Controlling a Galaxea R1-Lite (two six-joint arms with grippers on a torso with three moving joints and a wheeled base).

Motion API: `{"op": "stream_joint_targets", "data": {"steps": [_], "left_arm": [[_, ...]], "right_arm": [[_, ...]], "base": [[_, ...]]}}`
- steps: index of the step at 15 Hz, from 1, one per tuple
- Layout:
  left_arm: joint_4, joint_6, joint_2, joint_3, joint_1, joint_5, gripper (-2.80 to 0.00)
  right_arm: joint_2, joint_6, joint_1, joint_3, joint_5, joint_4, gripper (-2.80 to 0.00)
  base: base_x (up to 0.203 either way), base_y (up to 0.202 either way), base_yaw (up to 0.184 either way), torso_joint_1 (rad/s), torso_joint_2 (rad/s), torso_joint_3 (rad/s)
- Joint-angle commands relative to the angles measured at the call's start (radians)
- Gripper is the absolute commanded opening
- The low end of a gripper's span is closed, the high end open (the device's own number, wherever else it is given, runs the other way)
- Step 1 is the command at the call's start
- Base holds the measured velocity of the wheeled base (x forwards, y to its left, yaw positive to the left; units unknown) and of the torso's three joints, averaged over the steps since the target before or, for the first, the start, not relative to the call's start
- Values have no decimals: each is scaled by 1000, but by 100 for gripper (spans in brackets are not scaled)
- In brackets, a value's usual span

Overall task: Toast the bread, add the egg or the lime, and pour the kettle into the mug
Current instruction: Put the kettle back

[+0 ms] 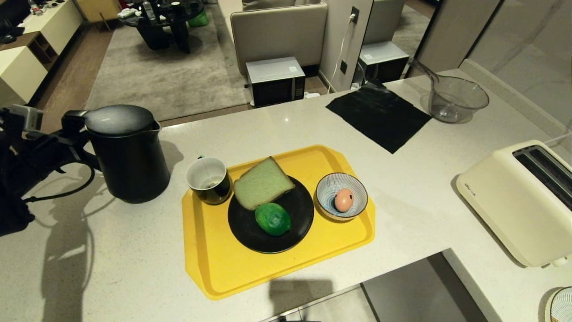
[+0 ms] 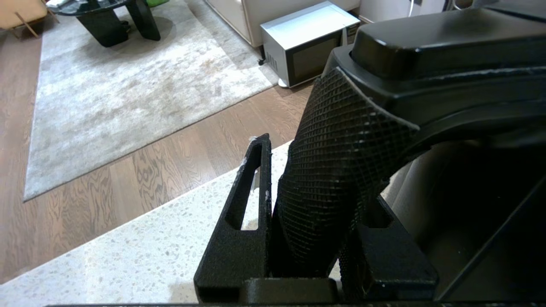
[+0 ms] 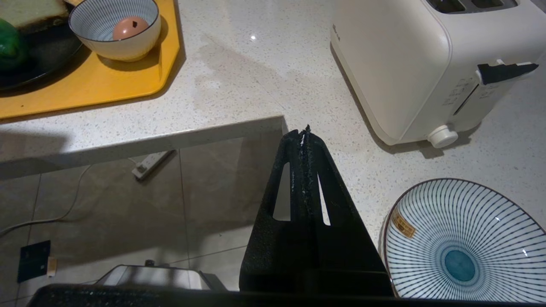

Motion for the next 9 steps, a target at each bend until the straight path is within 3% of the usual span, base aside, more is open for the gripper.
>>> {"op": "stream_joint_targets", "data": {"steps": [1,3,9], "left_arm": [[-8,1,-13,1,14,-4,-280],[-8,1,-8,-1,24,-31,-280],[-11,7,4,-2,27,-27,-280]], "right_arm": [[0,0,0,28,0,-1,-280],[1,0,0,28,0,-1,-280],[0,0,-1,28,0,-1,-280]], "base": [[0,0,0,0,0,0],[0,0,0,0,0,0],[0,0,0,0,0,0]]}}
